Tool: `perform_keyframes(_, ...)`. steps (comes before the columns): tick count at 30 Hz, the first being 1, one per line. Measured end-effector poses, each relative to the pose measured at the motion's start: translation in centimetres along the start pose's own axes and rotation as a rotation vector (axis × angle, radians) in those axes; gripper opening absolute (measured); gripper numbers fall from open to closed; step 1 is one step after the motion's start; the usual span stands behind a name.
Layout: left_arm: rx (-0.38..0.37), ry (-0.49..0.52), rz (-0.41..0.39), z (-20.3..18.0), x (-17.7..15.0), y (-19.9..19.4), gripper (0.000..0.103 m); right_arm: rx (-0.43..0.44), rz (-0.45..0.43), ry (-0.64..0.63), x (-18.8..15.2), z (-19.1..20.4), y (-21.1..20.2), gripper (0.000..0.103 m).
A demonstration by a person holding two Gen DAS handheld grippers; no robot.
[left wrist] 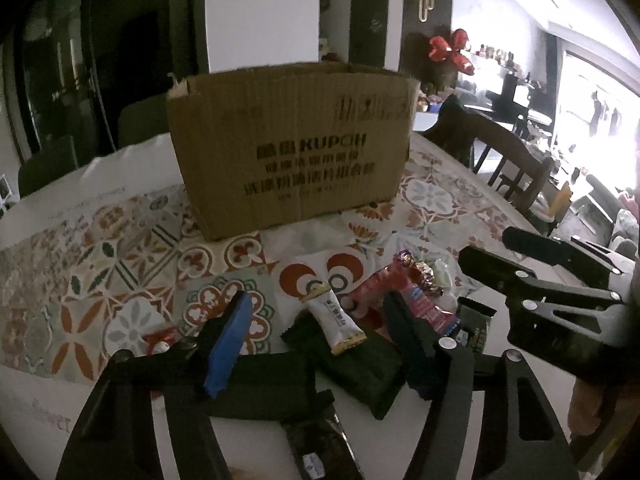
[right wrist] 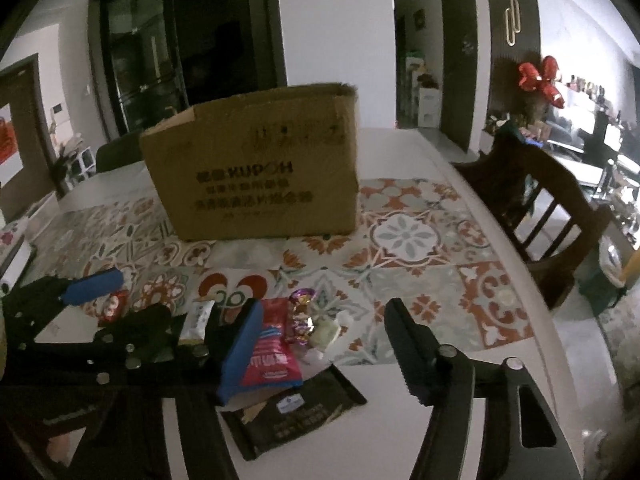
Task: Organize snacks
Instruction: 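Grasp the white-wrapped bar with the left tool while the right tool grasps the purple-foil candy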
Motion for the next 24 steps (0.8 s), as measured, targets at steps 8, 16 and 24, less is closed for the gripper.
perform_keyframes(8,0.008,-0.067,0.075,-0.5,-1.0,2.3,0.048,0.018,0.046,-0.001,-0.1,0.3,2.7,0.044)
perform_keyframes(16,0.025,-0.054,0.093,-1.3,-1.2,3.6,0.044,0.032,0.090,0.019,-0.6,0.3,4.6,0.036)
perform_keyframes(24,0.003,-0.084,0.126,-1.1,-1.4,4.8,0.037,0.030,0.127,0.022,-1.2,0.4,5.8,0.031)
Point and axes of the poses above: each gripper's, at about its wrist camera, not at the fingertips, and y roughly the way its jaws point, z to its left, x to its top, the point moved 6 cm from there along y, roughly the way its jaws point, and after that the axes turned 9 degrees about y, right-handed, at the moved point
